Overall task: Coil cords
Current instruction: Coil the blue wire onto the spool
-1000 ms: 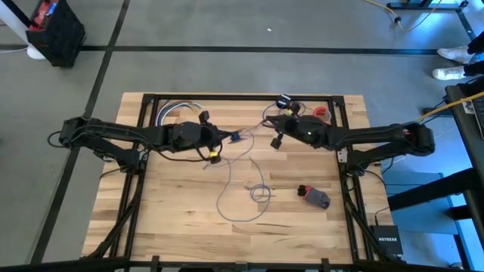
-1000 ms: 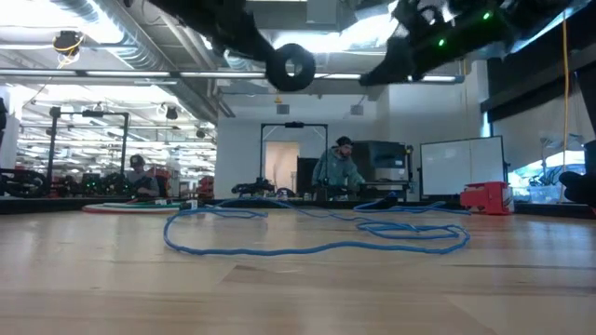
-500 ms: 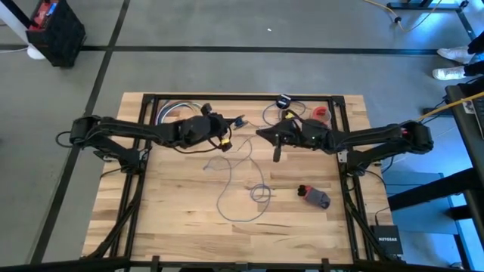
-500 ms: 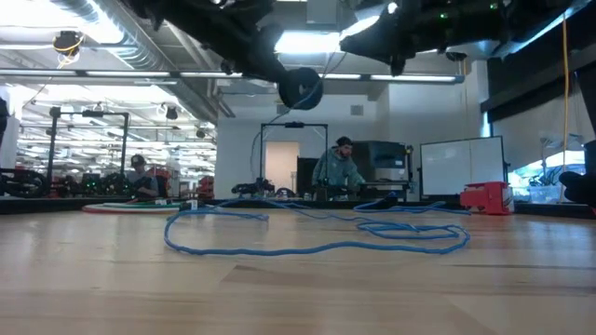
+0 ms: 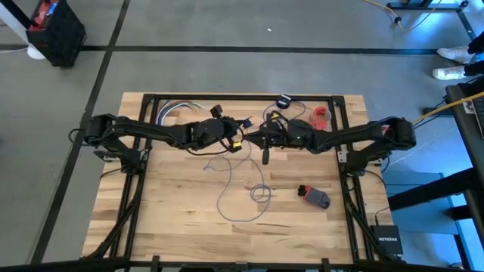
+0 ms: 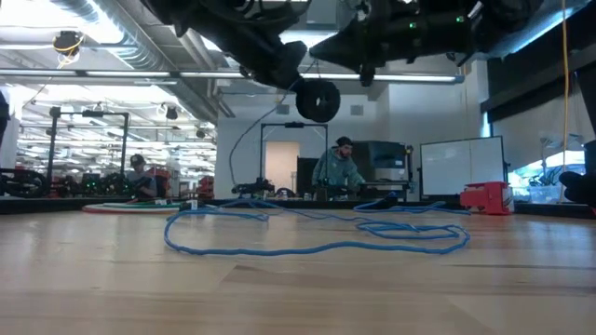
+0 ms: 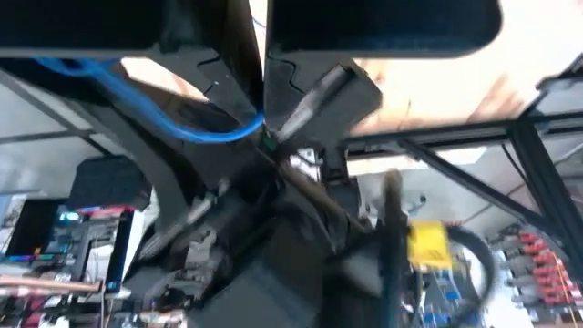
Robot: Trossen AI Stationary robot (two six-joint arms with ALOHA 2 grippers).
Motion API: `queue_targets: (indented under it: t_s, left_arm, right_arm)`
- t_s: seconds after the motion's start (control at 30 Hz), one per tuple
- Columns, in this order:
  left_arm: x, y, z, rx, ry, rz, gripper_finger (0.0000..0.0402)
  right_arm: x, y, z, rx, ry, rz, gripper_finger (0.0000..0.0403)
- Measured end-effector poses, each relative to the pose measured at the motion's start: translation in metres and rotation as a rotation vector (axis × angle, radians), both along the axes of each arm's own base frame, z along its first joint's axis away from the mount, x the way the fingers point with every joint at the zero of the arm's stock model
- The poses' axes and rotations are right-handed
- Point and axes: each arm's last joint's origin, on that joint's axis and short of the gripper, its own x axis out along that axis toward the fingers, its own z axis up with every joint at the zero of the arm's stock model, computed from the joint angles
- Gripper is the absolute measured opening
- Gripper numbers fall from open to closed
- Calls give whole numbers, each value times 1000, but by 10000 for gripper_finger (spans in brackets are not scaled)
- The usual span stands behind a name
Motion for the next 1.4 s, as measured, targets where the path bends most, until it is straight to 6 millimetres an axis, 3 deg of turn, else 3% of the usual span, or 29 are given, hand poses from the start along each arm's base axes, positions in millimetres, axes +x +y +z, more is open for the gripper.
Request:
queue_targets:
  t_s: [0.33, 0.53, 0.77, 1.03, 1.2, 1.4]
  left_arm:
    - [3, -9, 9, -62, -99, -132, 0]
    - [4, -8, 11, -96, -147, -126, 0]
    - [-1, -13, 20, -94, -170, -143, 0]
    - [-7, -24, 21, -89, -109, -175, 0]
    - [-8, -25, 25, -87, -125, -178, 0]
    - [-12, -26, 28, -90, -119, -181, 0]
  right_arm:
    - [8, -2, -24, -10, 143, -24, 7]
    - [6, -2, -34, -5, 227, -35, 7]
    - [-2, -6, -52, -91, 373, -178, 7]
    - [-8, -8, -57, -190, 436, -275, 11]
    - [-9, -9, -58, -226, 507, -286, 51]
    - [-13, -9, -27, -313, 671, -254, 136]
